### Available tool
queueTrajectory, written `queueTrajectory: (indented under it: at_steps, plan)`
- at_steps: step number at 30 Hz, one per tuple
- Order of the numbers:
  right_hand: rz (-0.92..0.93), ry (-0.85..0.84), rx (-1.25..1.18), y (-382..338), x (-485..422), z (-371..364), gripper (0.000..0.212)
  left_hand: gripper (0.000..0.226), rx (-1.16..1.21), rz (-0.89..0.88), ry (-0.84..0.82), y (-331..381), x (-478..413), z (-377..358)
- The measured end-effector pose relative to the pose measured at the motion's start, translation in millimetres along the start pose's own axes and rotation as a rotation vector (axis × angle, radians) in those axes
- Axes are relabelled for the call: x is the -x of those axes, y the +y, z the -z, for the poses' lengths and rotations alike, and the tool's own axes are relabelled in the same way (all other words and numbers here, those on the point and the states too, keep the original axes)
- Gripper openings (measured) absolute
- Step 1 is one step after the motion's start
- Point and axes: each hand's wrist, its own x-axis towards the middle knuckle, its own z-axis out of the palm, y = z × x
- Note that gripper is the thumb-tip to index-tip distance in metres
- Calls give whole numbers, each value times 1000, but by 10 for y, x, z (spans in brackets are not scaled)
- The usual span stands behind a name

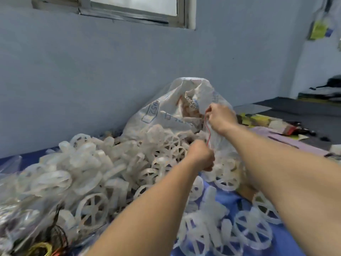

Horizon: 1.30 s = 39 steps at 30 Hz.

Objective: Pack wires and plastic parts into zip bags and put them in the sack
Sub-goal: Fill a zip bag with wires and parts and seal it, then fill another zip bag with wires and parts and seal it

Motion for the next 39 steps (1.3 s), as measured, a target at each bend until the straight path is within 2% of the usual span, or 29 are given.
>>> queueTrajectory:
  at_steps: [3, 5, 9, 11, 13, 15, 19, 23, 27, 30, 34, 36, 39]
  plan:
    - [18, -145, 70, 120, 176, -696, 22, 16, -63, 0, -3, -343, -191, 5]
    - [37, -203, 89, 101, 238, -909, 23, 16, -95, -15, -12, -429, -230, 40]
    - [50, -198, 168, -53, 220, -880, 36, 20, -252, -100, -41, -345, -151, 128]
    - [70, -187, 176, -200, 254, -766, 43, 29, -171, -111, -74, -279, -5, 233]
    - [120, -151, 132, -487, 349, -631, 44, 33, -83, -99, -64, -241, 239, 474]
    - [192, -115, 30, -906, 510, -496, 40, 27, -45, -75, -48, -279, 544, 819]
    - [376, -169, -231, -1996, 1130, -325, 31, 15, -30, -91, -1, -525, 1356, 1695]
    - [530, -294, -493, -3069, 2143, -344, 28, 17, -50, -45, 217, -1103, 2435, 2636]
    - [677, -472, -608, -3850, 3256, -496, 28, 16, 114, 29, 535, -1841, 3627, 3238]
    - [755, -562, -630, -4282, 3927, -637, 27, 17, 171, 69, 838, -2370, 4306, 3461]
    - [771, -686, -654, -4750, 4562, -784, 30, 18, 94, 180, 1206, -2898, 4880, 3647]
    - [758, -703, -634, -4917, 4784, -866, 29, 19, 72, 249, 1306, -2992, 5058, 3737]
    - [788, -652, -454, -5088, 5007, -1011, 31, 20, 44, 268, 1391, -3008, 5238, 3856]
